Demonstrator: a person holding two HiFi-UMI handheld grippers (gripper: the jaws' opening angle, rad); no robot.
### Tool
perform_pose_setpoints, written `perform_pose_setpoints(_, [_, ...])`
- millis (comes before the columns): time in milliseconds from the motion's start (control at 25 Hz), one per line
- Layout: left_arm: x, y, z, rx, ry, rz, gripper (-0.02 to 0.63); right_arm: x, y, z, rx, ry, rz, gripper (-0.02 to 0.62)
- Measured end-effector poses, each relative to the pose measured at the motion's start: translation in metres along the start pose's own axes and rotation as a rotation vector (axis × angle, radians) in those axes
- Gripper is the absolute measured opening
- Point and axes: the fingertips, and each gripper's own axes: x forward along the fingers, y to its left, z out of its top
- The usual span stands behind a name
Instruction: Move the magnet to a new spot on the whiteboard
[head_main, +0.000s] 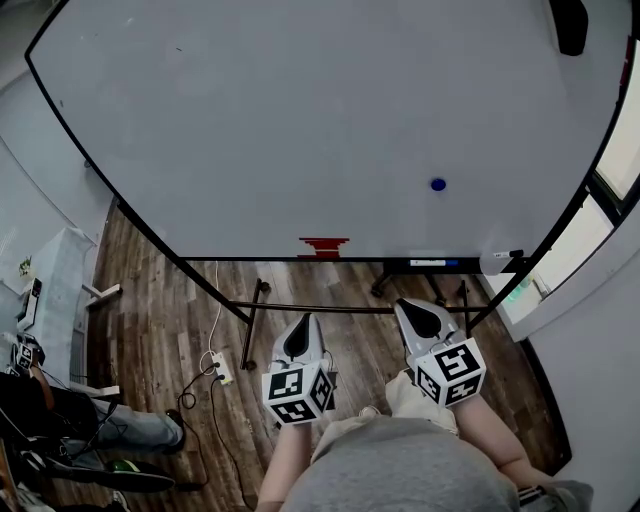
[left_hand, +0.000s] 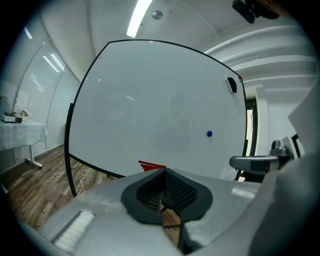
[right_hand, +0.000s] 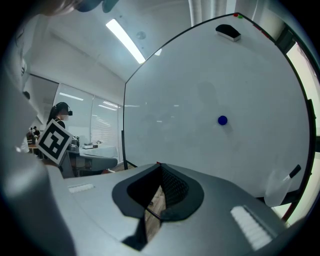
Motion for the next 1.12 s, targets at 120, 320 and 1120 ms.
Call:
perform_pose_setpoints(120, [0.0022,0.0016,-0.0038,-0.001,0.005,0.001,0.005,0.0024,-0.0009,-0.0020,0.004,0.008,0.000,0.000])
perform_pose_setpoints(320, [0.0031,0.0038,-0.0012,-0.003,0.005,0.001,0.005,0.0041,-0.0014,0.0003,0.006,0.016,-0.011,0.000])
perform_pose_setpoints(1120, [0.0090,0.0001,-0.0049,-0.009,0.022,0.001,0.005,0.0046,-0.0070,0.0023,0.006,0.014,-0.009,0.000])
